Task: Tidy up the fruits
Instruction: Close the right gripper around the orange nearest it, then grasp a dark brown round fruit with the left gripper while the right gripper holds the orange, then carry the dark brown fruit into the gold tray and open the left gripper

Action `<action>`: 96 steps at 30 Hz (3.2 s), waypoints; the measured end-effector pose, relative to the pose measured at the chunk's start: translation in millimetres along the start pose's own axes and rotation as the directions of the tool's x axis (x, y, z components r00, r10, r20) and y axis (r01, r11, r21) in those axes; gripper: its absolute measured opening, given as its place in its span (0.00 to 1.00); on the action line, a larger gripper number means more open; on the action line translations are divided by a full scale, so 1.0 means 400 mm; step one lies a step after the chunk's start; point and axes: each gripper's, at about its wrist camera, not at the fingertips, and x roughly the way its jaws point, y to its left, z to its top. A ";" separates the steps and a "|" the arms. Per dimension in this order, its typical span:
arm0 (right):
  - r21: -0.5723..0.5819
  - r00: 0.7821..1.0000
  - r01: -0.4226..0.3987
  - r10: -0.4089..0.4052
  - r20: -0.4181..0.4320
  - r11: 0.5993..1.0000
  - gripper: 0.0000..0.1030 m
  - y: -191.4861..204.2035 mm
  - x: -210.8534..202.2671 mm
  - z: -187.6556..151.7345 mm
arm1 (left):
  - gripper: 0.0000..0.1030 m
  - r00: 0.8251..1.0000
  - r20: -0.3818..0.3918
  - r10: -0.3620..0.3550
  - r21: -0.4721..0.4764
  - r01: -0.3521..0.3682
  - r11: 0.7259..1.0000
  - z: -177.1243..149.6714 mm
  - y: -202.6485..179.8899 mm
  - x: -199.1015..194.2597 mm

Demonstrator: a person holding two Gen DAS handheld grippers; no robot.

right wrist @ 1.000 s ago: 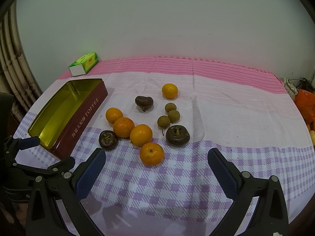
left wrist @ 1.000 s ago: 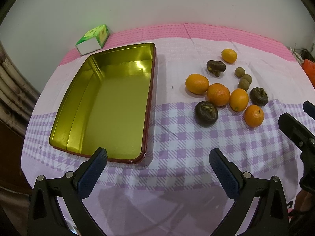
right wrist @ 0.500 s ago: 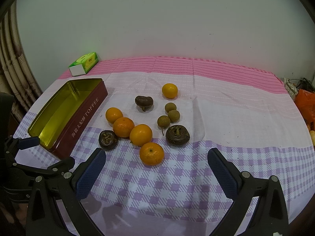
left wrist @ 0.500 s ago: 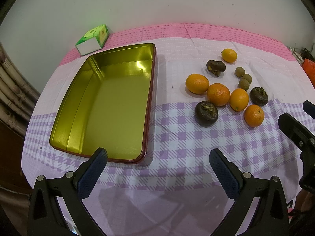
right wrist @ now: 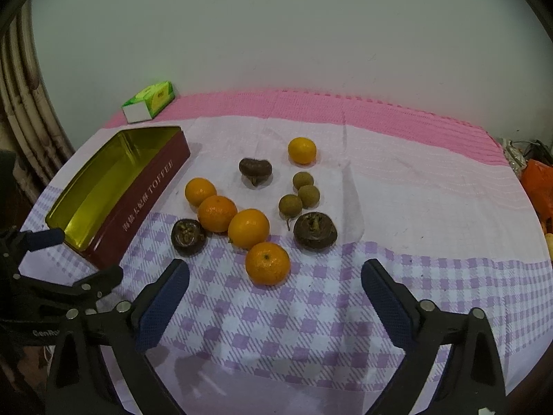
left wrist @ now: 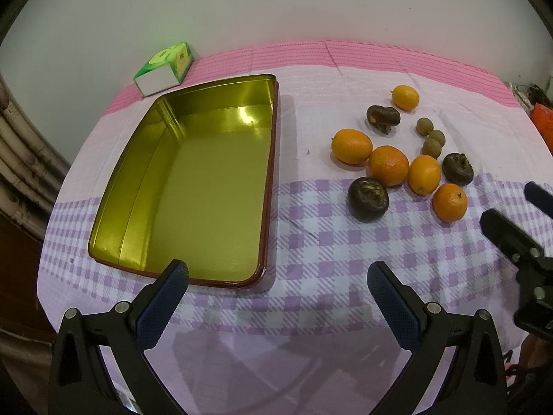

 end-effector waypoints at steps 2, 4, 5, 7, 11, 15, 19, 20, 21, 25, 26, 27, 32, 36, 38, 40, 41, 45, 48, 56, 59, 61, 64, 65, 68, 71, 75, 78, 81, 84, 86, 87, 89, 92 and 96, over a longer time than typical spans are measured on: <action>-0.007 1.000 -0.002 0.001 -0.022 1.000 0.89 0.002 0.013 -0.003 | 0.99 1.000 0.003 -0.004 -0.003 0.004 1.000 -0.001 0.004 0.000; -0.012 0.999 -0.005 0.004 -0.046 1.000 0.83 0.002 0.031 -0.004 | 0.99 1.000 0.005 -0.007 -0.003 0.007 1.000 0.001 0.008 0.001; -0.011 0.998 -0.008 0.008 -0.062 1.000 0.79 0.000 0.042 -0.004 | 0.99 1.000 0.006 -0.008 -0.002 0.008 1.000 0.002 0.009 0.002; -0.003 0.996 -0.013 0.012 -0.087 1.000 0.72 -0.007 0.061 -0.004 | 0.99 1.000 0.006 -0.010 -0.001 0.010 1.000 0.003 0.011 0.005; -0.006 0.994 -0.002 0.002 -0.110 1.000 0.69 -0.017 0.097 0.003 | 0.99 1.000 0.000 -0.017 0.007 0.017 1.000 0.010 0.007 0.014; -0.016 0.991 -0.005 0.003 -0.132 1.000 0.63 -0.018 0.131 0.009 | 0.99 1.000 -0.002 -0.028 0.020 0.028 0.999 0.015 -0.001 0.019; -0.022 0.988 -0.019 0.016 -0.154 1.000 0.55 -0.013 0.158 0.013 | 0.95 0.999 -0.001 -0.039 0.041 0.039 0.998 0.025 -0.015 0.021; -0.023 0.987 -0.021 0.017 -0.158 1.000 0.53 -0.012 0.165 0.014 | 0.95 0.999 -0.001 -0.043 0.046 0.043 0.998 0.027 -0.020 0.021; -0.023 0.986 -0.023 0.019 -0.164 0.999 0.52 -0.011 0.173 0.014 | 0.95 0.999 -0.001 -0.045 0.051 0.045 0.998 0.029 -0.024 0.022; -0.009 0.982 -0.046 0.043 -0.183 0.999 0.44 -0.012 0.194 0.014 | 0.94 0.999 -0.001 -0.050 0.074 0.050 0.996 0.039 -0.045 0.025; -0.004 0.981 -0.054 0.052 -0.188 0.999 0.42 -0.012 0.197 0.014 | 0.94 0.999 -0.003 -0.053 0.078 0.053 0.996 0.041 -0.049 0.026; -0.005 0.981 -0.055 0.053 -0.185 0.998 0.40 -0.012 0.197 0.013 | 0.93 0.998 -0.005 -0.055 0.081 0.055 0.995 0.043 -0.052 0.027; -0.005 0.981 -0.058 0.056 -0.188 0.998 0.36 -0.012 0.198 0.015 | 0.92 0.998 -0.009 -0.068 0.099 0.069 0.993 0.060 -0.071 0.026; 0.020 0.979 -0.015 0.019 -0.203 1.000 0.36 -0.038 0.193 0.021 | 0.92 0.995 -0.020 -0.099 0.098 0.101 0.990 0.078 -0.085 0.029; 0.055 0.977 -0.012 0.024 -0.210 0.998 0.36 -0.061 0.190 0.022 | 0.90 0.993 -0.039 -0.116 0.092 0.119 0.989 0.087 -0.094 0.039; 0.089 0.976 -0.019 0.038 -0.216 0.996 0.36 -0.080 0.187 0.024 | 0.83 0.989 -0.065 -0.132 0.086 0.137 0.987 0.095 -0.105 0.055; 0.102 0.975 -0.019 0.041 -0.217 0.995 0.36 -0.088 0.186 0.024 | 0.82 0.987 -0.078 -0.139 0.081 0.146 0.986 0.098 -0.109 0.063; 0.114 0.975 -0.009 0.034 -0.221 0.993 0.36 -0.100 0.185 0.027 | 0.67 0.979 -0.121 -0.166 0.060 0.174 0.983 0.115 -0.122 0.099; 0.120 0.972 -0.012 0.039 -0.230 0.993 0.36 -0.101 0.187 0.025 | 0.65 0.977 -0.132 -0.168 0.056 0.176 0.983 0.126 -0.125 0.120; 0.119 0.971 -0.014 0.042 -0.237 0.993 0.36 -0.102 0.194 0.022 | 0.61 0.972 -0.150 -0.184 0.075 0.196 0.978 0.146 -0.146 0.156; 0.119 0.971 -0.013 0.041 -0.236 0.993 0.36 -0.103 0.195 0.021 | 0.57 0.971 -0.157 -0.182 0.077 0.196 0.978 0.157 -0.154 0.177; 0.119 0.971 -0.013 0.041 -0.236 0.993 0.36 -0.103 0.194 0.021 | 0.54 0.969 -0.161 -0.186 0.078 0.200 0.977 0.158 -0.157 0.184; 0.124 0.971 -0.016 0.045 -0.234 0.992 0.36 -0.103 0.194 0.021 | 0.48 0.964 -0.174 -0.203 0.078 0.219 0.973 0.156 -0.160 0.193; 0.125 0.971 -0.015 0.044 -0.233 0.992 0.36 -0.102 0.194 0.021 | 0.47 0.962 -0.178 -0.208 0.077 0.225 0.971 0.156 -0.160 0.198; 0.120 0.972 -0.013 0.041 -0.232 0.993 0.36 -0.100 0.195 0.021 | 0.39 0.965 -0.162 -0.207 0.083 0.222 0.972 0.158 -0.161 0.199; 0.119 0.972 -0.012 0.039 -0.230 0.993 0.36 -0.099 0.196 0.021 | 0.39 0.964 -0.159 -0.214 0.076 0.228 0.971 0.161 -0.163 0.202; 0.117 0.973 -0.011 0.038 -0.230 0.993 0.36 -0.098 0.195 0.020 | 0.39 0.963 -0.158 -0.218 0.071 0.231 0.970 0.155 -0.158 0.199; 0.116 0.973 -0.010 0.037 -0.229 0.993 0.36 -0.098 0.196 0.020 | 0.39 0.963 -0.152 -0.222 0.070 0.235 0.970 0.152 -0.154 0.183; 0.114 0.973 -0.009 0.035 -0.230 0.993 0.36 -0.097 0.196 0.019 | 0.39 0.964 -0.141 -0.227 0.073 0.239 0.968 0.152 -0.146 0.155; 0.112 0.973 -0.008 0.033 -0.229 0.994 0.36 -0.098 0.197 0.020 | 0.39 0.965 -0.118 -0.233 0.068 0.242 0.968 0.154 -0.129 0.122; 0.109 0.973 -0.005 0.030 -0.228 0.994 0.36 -0.097 0.198 0.020 | 0.39 0.967 -0.099 -0.233 0.059 0.240 0.969 0.159 -0.109 0.099; 0.107 0.973 -0.003 0.028 -0.227 0.994 0.36 -0.096 0.198 0.020 | 0.39 0.969 -0.090 -0.231 0.054 0.236 0.970 0.162 -0.098 0.090; 0.101 0.974 0.002 0.022 -0.226 0.995 0.36 -0.094 0.199 0.020 | 0.39 0.973 -0.069 -0.219 0.045 0.222 0.974 0.170 -0.071 0.070; 0.096 0.974 0.007 0.014 -0.225 0.995 0.36 -0.092 0.199 0.019 | 0.39 0.981 -0.038 -0.188 0.029 0.189 0.982 0.179 -0.019 0.050; 0.088 0.975 0.015 0.006 -0.224 0.996 0.36 -0.089 0.199 0.018 | 0.39 0.991 -0.025 -0.129 -0.005 0.129 0.992 0.187 0.062 0.053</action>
